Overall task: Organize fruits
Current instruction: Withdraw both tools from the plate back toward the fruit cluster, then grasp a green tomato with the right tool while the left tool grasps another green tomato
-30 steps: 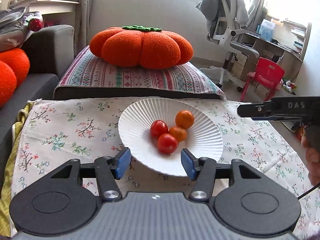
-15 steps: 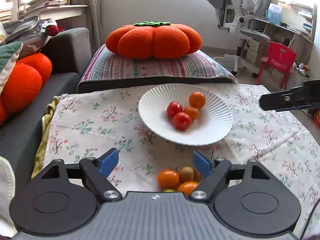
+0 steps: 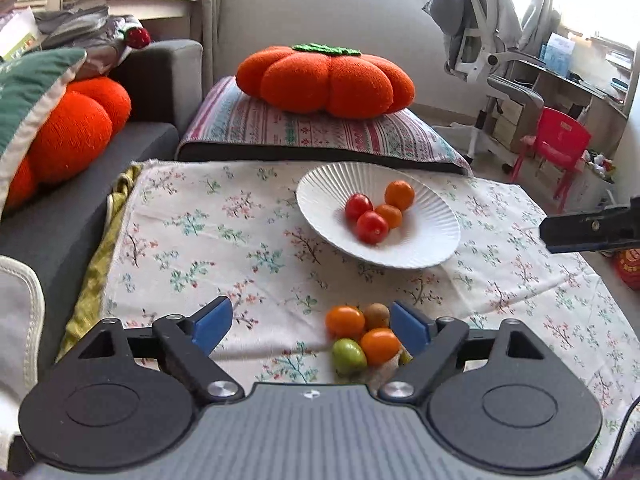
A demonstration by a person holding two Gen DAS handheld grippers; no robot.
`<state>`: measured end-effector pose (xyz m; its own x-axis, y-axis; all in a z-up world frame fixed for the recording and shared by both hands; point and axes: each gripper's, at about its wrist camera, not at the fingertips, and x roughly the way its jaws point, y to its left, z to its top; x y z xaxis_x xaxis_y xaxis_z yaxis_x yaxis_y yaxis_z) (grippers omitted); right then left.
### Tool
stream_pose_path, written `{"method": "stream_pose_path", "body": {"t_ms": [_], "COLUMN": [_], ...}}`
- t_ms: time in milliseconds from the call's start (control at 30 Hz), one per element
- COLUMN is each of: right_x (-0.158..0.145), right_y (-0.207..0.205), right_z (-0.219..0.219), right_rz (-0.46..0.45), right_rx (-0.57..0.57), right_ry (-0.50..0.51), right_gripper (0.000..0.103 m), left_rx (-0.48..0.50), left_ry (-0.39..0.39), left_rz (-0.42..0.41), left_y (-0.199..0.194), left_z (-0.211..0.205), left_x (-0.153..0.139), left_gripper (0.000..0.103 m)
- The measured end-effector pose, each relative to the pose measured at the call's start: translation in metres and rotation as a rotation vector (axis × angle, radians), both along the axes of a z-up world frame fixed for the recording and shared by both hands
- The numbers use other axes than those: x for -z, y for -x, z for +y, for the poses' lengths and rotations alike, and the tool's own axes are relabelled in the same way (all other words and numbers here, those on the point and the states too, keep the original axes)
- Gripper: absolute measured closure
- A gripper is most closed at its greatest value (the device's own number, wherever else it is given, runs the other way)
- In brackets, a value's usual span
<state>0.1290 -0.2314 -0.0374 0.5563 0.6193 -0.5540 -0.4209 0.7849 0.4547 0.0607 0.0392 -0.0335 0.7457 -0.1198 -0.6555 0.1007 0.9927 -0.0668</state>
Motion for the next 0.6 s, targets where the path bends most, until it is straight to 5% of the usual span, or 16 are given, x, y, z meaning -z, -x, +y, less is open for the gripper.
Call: {"method": "stream_pose_path", "body": {"t_ms": [267,600], "right_x": [0.011,0.03], "right_y": [0.008,0.011], "right_z": [0.012,0.034], "right_rz": [0.01,0.017], "right_rx": [-0.068,-0.14], "right_ry": [0.039,0.103], "right_gripper": [0.026,0.042], "left_rx": [0.024,0.034], "left_ry": [0.023,0.057], "left_rz": [0.028,0.091], "left_y": [-0.001,-0.006], "left_z": [0.0,0.002], "left_x": [0.012,0.028], "left_gripper": [0.031,0.049]}}
